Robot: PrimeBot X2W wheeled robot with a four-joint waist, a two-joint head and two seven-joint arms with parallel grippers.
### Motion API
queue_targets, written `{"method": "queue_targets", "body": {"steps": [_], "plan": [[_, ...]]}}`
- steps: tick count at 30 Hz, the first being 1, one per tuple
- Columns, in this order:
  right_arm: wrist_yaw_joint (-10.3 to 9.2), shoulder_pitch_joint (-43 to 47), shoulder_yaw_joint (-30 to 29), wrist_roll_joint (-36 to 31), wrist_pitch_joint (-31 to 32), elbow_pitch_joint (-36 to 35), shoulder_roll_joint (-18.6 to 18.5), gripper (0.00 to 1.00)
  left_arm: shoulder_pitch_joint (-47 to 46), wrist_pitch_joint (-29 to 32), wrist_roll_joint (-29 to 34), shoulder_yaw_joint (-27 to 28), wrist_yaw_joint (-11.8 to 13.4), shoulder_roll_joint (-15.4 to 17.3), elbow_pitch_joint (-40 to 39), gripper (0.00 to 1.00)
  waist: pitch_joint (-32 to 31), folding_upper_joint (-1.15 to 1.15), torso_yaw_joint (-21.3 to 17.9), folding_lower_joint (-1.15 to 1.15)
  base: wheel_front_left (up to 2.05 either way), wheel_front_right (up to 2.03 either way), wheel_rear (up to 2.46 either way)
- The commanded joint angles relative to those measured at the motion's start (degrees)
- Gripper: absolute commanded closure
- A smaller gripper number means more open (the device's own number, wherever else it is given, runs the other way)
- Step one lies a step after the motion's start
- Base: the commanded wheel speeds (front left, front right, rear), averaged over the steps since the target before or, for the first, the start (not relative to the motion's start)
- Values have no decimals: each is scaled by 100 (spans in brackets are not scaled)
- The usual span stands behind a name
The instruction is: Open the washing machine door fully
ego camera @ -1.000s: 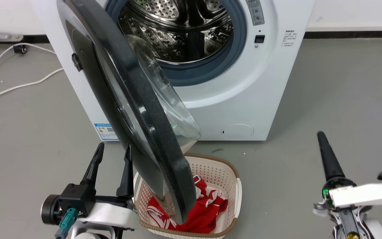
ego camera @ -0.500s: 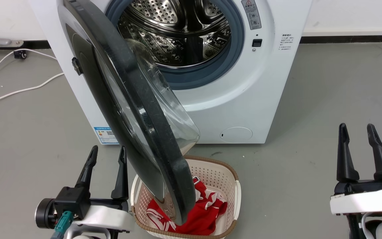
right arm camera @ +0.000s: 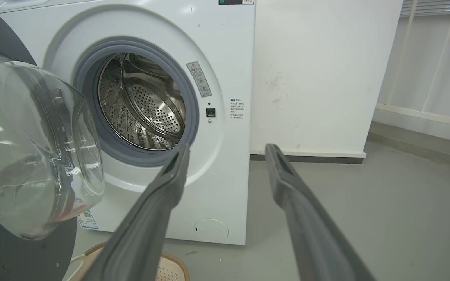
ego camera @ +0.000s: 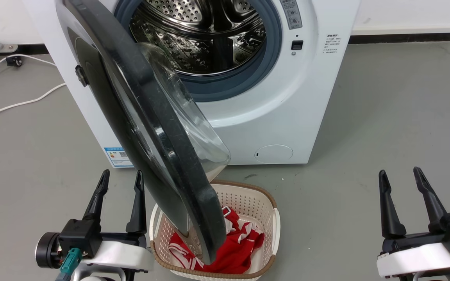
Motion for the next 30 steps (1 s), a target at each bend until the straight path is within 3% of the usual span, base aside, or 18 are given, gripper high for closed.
{"method": "queue_targets", "body": {"steps": [1,12,13,14,15,23,30], "plan": [[-2,21,12,-23,-38,35,21,0,-25,-14,44,7,-29,6,-6,0,2,0,-5,0,0,0,0],[-2,-38,99,67,-72,176,22,0,-36,-14,55,30,-57,6,-13,0,-15,0,-31,0,0,0,0],[-3,-37,104,61,-69,180,22,0,-32,-14,54,30,-62,6,-25,52,-13,0,-33,0,0,0,0],[-2,-39,109,59,-66,183,22,0,-29,-14,58,27,-67,6,-33,90,-11,0,-35,0,0,0,0],[-2,-41,112,58,-63,190,22,0,-28,-14,68,27,-73,6,-40,100,-12,0,-37,0,0,0,0],[-2,-63,109,116,-57,236,22,0,-103,-14,136,76,-84,8,-199,100,-25,0,-43,0,0,0,0],[-2,-89,93,183,-82,290,21,0,-341,-14,204,247,-42,29,-1040,100,-40,0,-4,0,0,0,0]]}}
